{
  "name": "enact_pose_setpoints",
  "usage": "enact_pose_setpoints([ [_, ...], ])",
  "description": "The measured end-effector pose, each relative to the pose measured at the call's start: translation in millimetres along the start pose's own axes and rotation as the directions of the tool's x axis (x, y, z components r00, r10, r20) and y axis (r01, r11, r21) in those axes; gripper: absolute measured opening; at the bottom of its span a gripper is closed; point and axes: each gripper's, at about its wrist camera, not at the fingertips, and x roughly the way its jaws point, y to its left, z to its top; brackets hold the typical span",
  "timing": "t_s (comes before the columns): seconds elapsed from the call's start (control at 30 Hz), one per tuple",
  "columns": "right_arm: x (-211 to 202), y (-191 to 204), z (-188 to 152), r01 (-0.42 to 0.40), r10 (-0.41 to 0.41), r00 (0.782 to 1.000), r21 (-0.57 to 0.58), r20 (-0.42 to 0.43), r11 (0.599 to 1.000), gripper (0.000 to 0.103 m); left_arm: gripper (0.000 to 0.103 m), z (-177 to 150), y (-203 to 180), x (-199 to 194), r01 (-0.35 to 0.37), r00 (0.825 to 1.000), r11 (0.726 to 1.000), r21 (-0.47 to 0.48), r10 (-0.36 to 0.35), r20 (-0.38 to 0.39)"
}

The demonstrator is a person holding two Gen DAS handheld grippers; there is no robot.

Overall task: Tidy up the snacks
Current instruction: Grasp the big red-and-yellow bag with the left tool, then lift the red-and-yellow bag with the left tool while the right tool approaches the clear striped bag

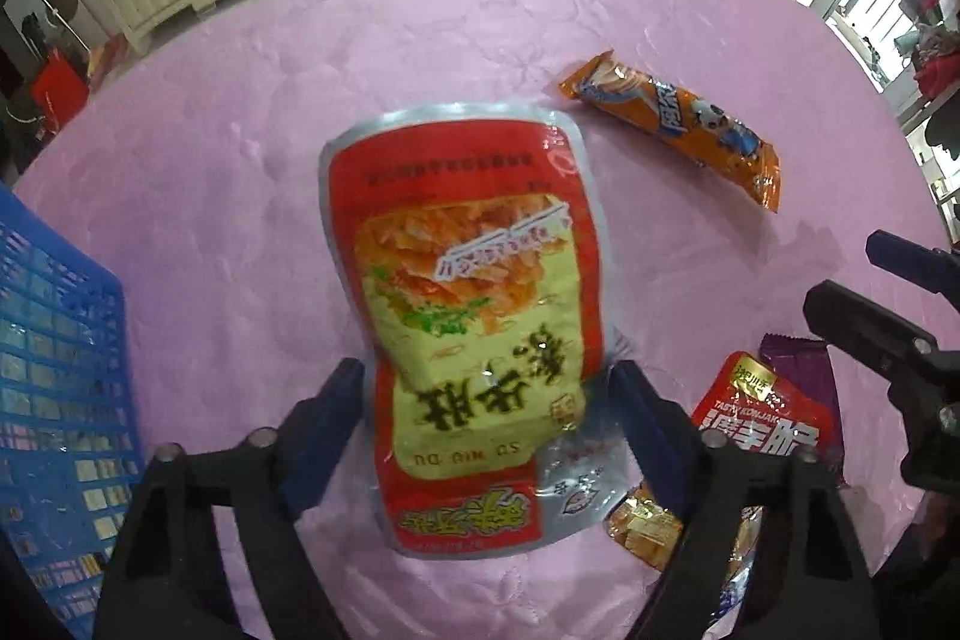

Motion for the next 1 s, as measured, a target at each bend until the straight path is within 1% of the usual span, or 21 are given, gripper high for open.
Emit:
enact_pose_setpoints([
  [0.03,0,0,0,0.001,-0.001,1.000,-0.003,-0.003,1.000,0.094,0.073,0,-1,-1,-0.006,1.000,1.000,0.001,0.006,-0.007],
  [0.1,0,1,-1,0.002,-0.002,1.000,-0.004,-0.007,1.000,0.094,0.064,0,-3,-3,-0.010,1.000,1.000,0.010,0.010,-0.024],
  [0.2,1,3,0,-0.001,0.001,1.000,-0.007,-0.009,1.000,0.094,0.057,-7,-10,-7,-0.013,0.999,1.000,0.026,0.014,-0.039],
  [0.27,1,6,1,-0.003,0.002,1.000,-0.016,-0.007,1.000,0.094,0.054,-11,-12,-8,-0.008,0.999,1.000,0.027,0.009,-0.035],
  [0.33,2,11,2,-0.010,0.010,1.000,-0.028,-0.009,1.000,0.094,0.052,-19,-9,-13,0.010,1.000,1.000,0.021,-0.010,-0.010],
  [0.4,4,17,2,-0.018,0.018,1.000,-0.038,-0.014,0.999,0.094,0.048,-23,-5,-16,0.004,1.000,1.000,0.006,-0.004,-0.001],
  [0.5,6,20,3,-0.023,0.022,1.000,-0.046,-0.018,0.999,0.094,0.045,-30,3,-26,0.004,1.000,1.000,-0.028,-0.003,0.023],
  [0.57,3,24,3,-0.031,0.030,1.000,-0.050,-0.009,0.998,0.094,0.045,-33,8,-36,-0.004,0.999,0.999,-0.039,0.006,0.053],
  [0.67,-1,31,4,-0.059,0.060,0.998,-0.069,0.016,0.996,0.094,0.044,-36,10,-49,-0.035,0.995,0.999,-0.025,0.038,0.092],
  [0.73,0,36,4,-0.082,0.085,0.996,-0.083,0.027,0.993,0.094,0.044,-37,10,-57,-0.040,0.993,0.999,-0.023,0.042,0.108],
  [0.87,11,48,6,-0.111,0.113,0.994,-0.114,0.012,0.987,0.094,0.044,-47,17,-66,0.009,0.994,1.000,-0.027,-0.006,0.110],
  [0.93,15,49,7,-0.108,0.109,0.994,-0.125,-0.001,0.986,0.094,0.044,-49,18,-66,0.070,0.992,0.997,-0.010,-0.069,0.110],
  [1.0,16,50,9,-0.109,0.110,0.994,-0.134,0.000,0.985,0.094,0.045,-50,18,-68,0.093,0.988,0.995,-0.019,-0.090,0.127],
])
